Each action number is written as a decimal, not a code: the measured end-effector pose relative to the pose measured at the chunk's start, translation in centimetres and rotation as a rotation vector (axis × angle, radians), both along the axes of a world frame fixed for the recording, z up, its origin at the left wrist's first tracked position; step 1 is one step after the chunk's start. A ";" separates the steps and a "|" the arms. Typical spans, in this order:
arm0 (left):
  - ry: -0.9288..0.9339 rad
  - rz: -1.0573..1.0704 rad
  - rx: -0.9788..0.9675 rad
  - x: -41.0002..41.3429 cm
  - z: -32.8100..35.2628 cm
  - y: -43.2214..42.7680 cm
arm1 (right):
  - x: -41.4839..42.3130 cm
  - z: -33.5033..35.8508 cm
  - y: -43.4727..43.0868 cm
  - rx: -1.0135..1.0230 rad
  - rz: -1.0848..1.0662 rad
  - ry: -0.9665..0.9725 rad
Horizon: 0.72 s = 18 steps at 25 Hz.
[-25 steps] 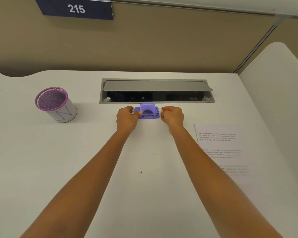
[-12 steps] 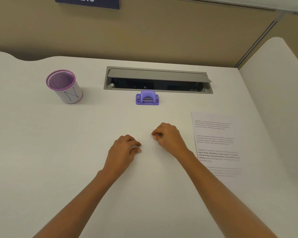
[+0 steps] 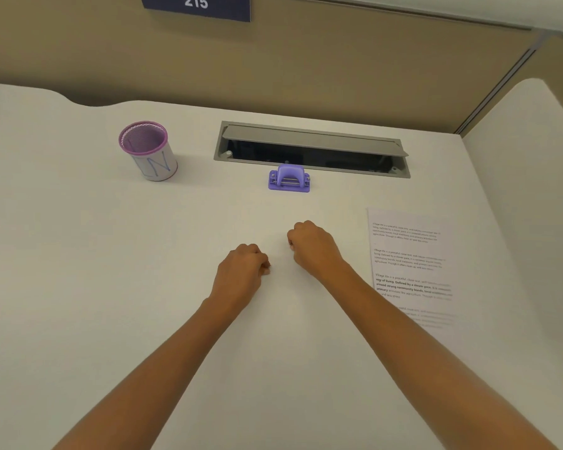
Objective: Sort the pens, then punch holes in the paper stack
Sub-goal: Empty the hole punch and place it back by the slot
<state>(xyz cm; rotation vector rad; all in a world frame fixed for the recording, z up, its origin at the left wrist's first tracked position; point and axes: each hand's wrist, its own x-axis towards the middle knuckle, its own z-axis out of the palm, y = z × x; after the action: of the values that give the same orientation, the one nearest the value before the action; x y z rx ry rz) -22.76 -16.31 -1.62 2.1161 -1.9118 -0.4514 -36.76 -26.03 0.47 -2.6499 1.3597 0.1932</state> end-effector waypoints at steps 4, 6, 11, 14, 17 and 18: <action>-0.232 -0.113 0.071 -0.8 0.9 -0.7 | 1.0 0.1 0.9 -0.058 0.082 0.071; -0.350 -0.167 0.093 -1.2 1.3 -0.8 | 1.0 -0.3 1.1 -0.095 0.099 0.078; -0.482 -0.189 0.081 -1.7 0.9 -0.3 | 0.1 -1.5 1.4 -0.126 0.083 0.029; -0.464 -0.178 0.067 -1.6 0.7 -0.3 | 0.0 -1.4 1.0 -0.060 -0.028 -0.070; -0.349 -0.040 0.041 -0.6 1.3 -0.1 | -0.5 -0.2 -0.3 0.111 -0.279 -0.298; -0.285 0.025 0.017 -0.1 1.5 0.2 | -0.8 0.0 -0.5 0.163 -0.352 -0.371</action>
<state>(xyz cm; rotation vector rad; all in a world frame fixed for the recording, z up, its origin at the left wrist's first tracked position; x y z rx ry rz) -22.86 -16.11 -0.08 2.3179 -2.0303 -0.1667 -37.59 -26.53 0.49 -2.1334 1.5647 -0.2112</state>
